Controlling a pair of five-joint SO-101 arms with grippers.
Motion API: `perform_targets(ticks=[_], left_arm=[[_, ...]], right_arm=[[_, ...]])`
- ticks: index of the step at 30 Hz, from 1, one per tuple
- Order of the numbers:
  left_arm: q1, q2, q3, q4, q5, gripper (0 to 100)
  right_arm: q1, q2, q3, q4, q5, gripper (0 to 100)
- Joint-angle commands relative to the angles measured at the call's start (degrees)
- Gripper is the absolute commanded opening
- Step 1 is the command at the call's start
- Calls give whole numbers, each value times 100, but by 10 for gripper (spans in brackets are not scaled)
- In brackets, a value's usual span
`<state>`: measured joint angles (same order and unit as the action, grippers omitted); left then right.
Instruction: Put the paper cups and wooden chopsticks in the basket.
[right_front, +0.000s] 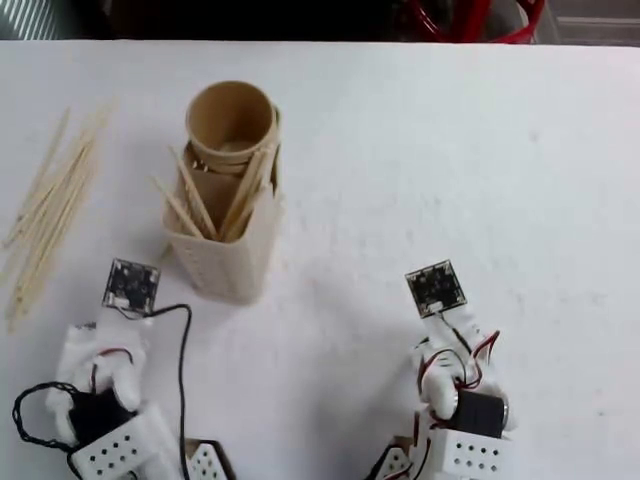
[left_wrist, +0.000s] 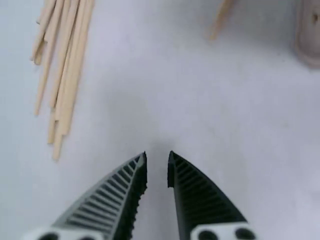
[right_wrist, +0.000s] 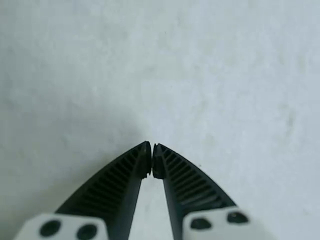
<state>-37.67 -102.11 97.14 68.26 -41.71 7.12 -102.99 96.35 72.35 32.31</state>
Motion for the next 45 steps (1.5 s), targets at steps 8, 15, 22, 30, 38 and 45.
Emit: perform_targets(ticks=[8,15,22,30,38,45], left_arm=[[40,101,9,519,26,88],[40,101,9,519,26,88],[40,101,9,519,26,88],[40,101,9,519,26,88],[40,101,9,519,26,88],[40,101,9,519,26,88]], right_arm=[[22,-40,53,-92,26,19],[22,-40,53,-92,26,19],[22,-40,53,-92,26,19],[22,-40,53,-92,26,19],[22,-40,53,-92,26,19],[22,-40,53,-92,26,19]])
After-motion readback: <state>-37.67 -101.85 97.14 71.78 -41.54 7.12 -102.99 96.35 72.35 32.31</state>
